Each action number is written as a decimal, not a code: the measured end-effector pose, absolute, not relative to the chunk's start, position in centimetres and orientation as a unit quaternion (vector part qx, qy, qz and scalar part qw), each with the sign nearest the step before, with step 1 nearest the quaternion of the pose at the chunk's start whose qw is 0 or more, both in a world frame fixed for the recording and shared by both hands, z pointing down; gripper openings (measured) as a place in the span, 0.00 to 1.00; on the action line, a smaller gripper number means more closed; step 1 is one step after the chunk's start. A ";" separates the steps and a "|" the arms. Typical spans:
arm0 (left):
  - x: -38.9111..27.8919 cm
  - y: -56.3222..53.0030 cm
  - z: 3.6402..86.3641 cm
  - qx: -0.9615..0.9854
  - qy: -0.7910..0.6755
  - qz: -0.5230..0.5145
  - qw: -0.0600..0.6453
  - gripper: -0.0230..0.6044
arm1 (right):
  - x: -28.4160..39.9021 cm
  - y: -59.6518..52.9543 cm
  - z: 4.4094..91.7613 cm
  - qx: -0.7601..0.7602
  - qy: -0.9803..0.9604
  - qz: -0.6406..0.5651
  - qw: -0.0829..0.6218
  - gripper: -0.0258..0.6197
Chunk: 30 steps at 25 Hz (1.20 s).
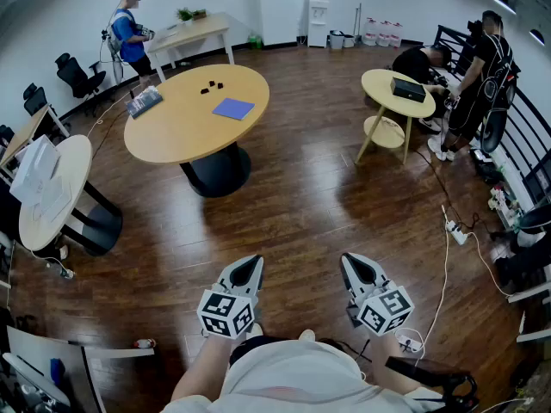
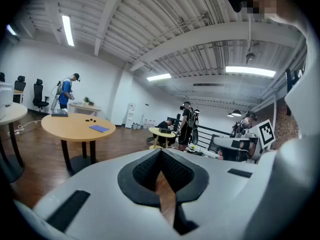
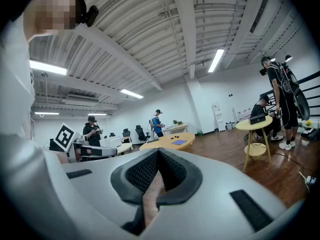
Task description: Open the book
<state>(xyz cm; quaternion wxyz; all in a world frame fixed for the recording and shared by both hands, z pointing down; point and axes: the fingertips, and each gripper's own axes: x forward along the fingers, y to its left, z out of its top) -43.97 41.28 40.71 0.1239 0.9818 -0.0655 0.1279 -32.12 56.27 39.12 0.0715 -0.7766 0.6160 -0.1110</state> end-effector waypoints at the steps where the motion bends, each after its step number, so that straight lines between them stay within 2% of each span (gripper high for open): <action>1: -43.4 41.6 40.7 0.982 -0.072 0.123 0.124 0.05 | -31.4 56.7 39.3 -0.776 0.617 -0.111 0.067 0.04; 12: -39.3 42.0 41.7 0.979 -0.095 0.131 0.122 0.05 | -27.3 57.2 41.9 -0.766 0.625 -0.132 0.079 0.04; 18: -35.3 39.5 42.7 0.979 -0.085 0.124 0.135 0.05 | -24.0 55.2 43.0 -0.773 0.615 -0.144 0.060 0.04; 24: -29.7 33.4 43.8 0.980 -0.072 0.122 0.141 0.05 | -18.1 49.0 43.1 -0.782 0.604 -0.146 0.045 0.04; 30: -25.4 24.5 43.1 0.983 -0.084 0.121 0.110 0.05 | -13.2 39.0 41.4 -0.775 0.619 -0.127 0.025 0.04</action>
